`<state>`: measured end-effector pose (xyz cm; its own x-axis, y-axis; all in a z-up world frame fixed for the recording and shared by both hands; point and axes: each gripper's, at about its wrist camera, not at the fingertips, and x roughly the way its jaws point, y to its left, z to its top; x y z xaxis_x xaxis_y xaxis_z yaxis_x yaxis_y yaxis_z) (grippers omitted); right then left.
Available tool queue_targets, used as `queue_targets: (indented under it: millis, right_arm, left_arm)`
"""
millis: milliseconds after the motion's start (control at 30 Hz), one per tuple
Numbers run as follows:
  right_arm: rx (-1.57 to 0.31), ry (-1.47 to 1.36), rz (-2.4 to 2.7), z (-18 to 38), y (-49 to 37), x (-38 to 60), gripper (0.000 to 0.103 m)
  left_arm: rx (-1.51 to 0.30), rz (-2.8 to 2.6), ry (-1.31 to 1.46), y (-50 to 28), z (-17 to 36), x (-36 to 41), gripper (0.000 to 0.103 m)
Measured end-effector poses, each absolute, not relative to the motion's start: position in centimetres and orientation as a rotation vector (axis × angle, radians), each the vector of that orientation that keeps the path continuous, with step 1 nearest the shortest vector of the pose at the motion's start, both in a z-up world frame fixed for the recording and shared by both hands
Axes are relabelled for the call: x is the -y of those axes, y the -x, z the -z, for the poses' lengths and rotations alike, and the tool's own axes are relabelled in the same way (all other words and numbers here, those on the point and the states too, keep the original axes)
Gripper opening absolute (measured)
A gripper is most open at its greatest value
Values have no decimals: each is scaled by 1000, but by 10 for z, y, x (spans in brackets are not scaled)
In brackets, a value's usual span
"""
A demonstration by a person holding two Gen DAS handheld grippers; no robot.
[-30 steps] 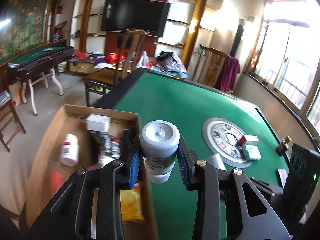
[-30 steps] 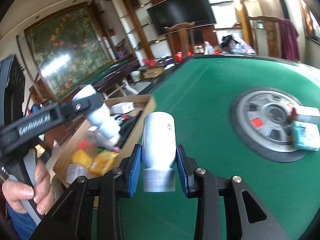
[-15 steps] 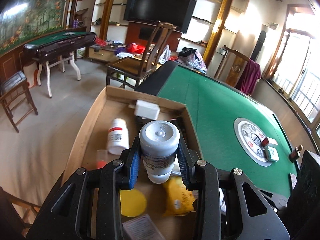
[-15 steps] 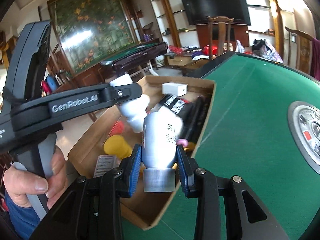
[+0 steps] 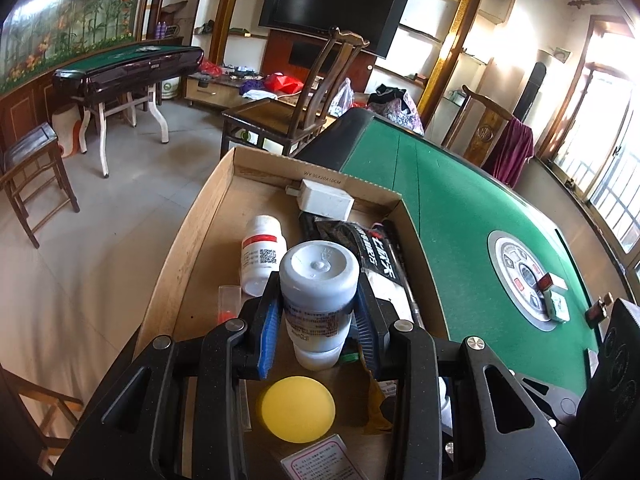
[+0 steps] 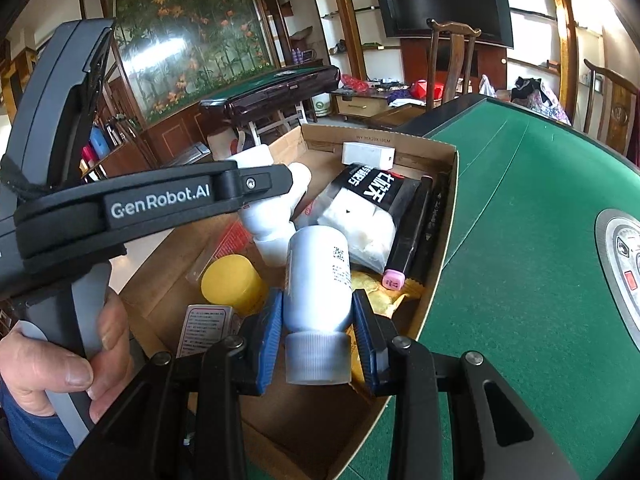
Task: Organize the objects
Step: 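Lower both bottles into the tray and open both grippers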
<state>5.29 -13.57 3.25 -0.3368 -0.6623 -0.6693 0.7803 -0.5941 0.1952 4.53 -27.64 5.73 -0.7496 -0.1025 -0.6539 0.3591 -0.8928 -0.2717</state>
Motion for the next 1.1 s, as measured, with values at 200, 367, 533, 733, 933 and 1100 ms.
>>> queue_targets:
  millis: [200,367,533,733,933,1100]
  right_arm:
    - [-221,-907,2031,-32,-52,144,34]
    - [-232,-913,2039,-31,-47,152,34]
    - [-250,-929,2044,-28,-40,161,34]
    - [-244,-953,2063,-25,-25,165,34]
    - [-238,-968,2058,-25,-19,167,34]
    - [-197,-983,2052,-28,-13,162,35]
  left_arm:
    - [-569,2656,-979,-43,-53,280,34]
    - [-566,2655,-988,-44,-52,281,34]
    - [-552,2659,-990,-46,-52,279,34]
    - [-540,2669,-990,-48,-52,276,34]
    - [-499,2687,-1006,-47,-52,270,34]
    - [-497,2695,-1020,-46,-53,266,36]
